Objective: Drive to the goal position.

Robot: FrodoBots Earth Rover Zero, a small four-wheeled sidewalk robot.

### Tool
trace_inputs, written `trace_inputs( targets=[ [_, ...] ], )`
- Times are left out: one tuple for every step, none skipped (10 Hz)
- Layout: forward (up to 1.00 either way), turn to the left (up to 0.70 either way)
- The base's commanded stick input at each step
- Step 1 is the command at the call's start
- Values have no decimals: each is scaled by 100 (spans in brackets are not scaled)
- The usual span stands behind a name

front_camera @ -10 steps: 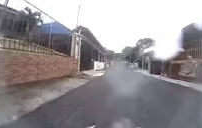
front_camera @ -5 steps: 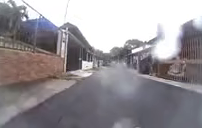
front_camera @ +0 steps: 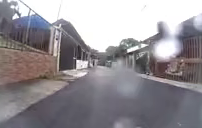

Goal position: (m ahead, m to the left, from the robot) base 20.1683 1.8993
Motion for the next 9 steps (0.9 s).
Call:
trace_inputs(
  targets=[
    [70, 0],
    [70, 0],
    [70, 0],
    [70, 0],
    [70, 0],
    [70, 0],
    [70, 0],
    [70, 0],
    [70, -18]
  ],
)
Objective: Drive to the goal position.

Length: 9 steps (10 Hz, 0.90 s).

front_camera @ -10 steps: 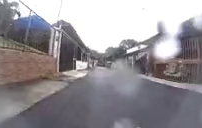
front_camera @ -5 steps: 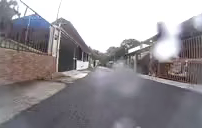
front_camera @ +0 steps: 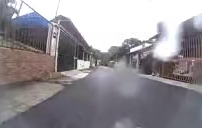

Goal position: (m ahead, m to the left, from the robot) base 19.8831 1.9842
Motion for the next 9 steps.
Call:
trace_inputs(
  targets=[
    [70, -35],
    [70, -35],
    [70, -35],
    [70, -35],
    [70, 0],
    [70, 0],
    [70, 0],
    [70, 0],
    [70, 0]
  ],
)
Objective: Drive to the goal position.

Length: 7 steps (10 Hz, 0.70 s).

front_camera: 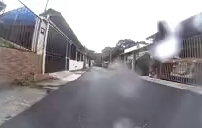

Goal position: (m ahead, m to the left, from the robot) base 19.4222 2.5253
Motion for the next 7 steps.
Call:
trace_inputs(
  targets=[
    [70, 0],
    [70, 0],
    [70, 0],
    [70, 0],
    [70, 0],
    [70, 0],
    [70, 0]
  ],
)
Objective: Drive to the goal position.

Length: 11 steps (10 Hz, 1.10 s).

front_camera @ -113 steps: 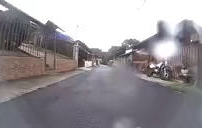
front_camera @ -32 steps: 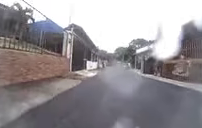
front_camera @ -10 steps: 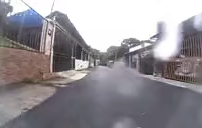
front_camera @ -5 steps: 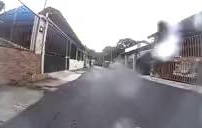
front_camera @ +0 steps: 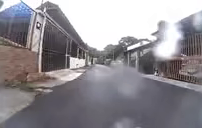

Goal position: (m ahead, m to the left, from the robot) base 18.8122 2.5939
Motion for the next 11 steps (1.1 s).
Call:
trace_inputs(
  targets=[
    [70, 0],
    [70, 0],
    [70, 0],
    [70, 0],
    [70, 0],
    [70, 0],
    [70, 0],
    [70, -24],
    [70, -35],
    [70, -35],
    [70, -17]
  ],
)
